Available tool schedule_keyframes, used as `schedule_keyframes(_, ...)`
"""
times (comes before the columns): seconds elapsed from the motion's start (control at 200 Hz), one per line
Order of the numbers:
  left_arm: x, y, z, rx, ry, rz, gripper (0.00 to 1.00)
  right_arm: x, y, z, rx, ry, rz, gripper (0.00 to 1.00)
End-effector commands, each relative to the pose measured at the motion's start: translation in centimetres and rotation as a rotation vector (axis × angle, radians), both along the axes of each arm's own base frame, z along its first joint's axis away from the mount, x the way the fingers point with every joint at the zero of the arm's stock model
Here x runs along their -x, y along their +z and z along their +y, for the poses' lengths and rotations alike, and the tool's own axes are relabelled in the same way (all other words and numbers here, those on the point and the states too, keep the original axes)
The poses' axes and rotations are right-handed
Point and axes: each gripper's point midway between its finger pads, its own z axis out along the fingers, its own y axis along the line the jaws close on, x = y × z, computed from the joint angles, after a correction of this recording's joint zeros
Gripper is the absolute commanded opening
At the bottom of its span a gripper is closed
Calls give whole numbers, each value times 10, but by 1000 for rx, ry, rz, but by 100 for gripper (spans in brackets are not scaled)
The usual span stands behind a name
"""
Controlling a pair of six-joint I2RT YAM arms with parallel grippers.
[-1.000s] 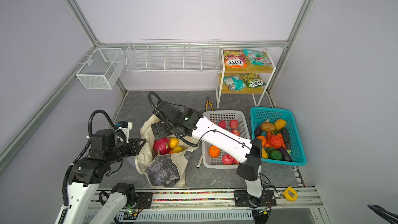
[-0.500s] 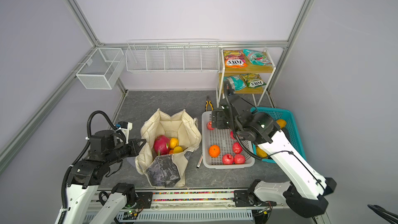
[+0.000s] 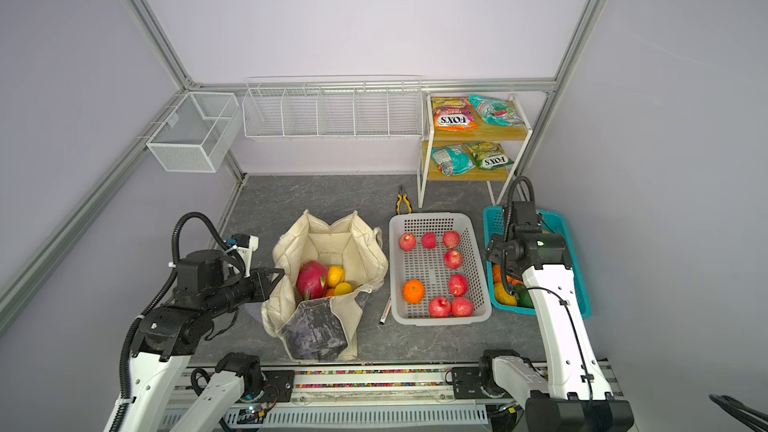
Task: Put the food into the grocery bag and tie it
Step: 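Move the right gripper over the teal basket and grasp the red tomato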
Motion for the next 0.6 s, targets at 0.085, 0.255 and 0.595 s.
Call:
schedule_keyframes(0.085, 3, -7, -1, -14, -18, 13, 0, -17, -25, -19, -135, -69, 26, 88)
schedule_keyframes(0.255, 3, -9, -3, -18, -23, 29, 0, -23, -44, -42, -166, -185, 43, 88)
schedule_keyframes(0.595, 3, -12, -5, -27, -32, 44, 0, -32, -69, -95, -201, -383, 7, 88)
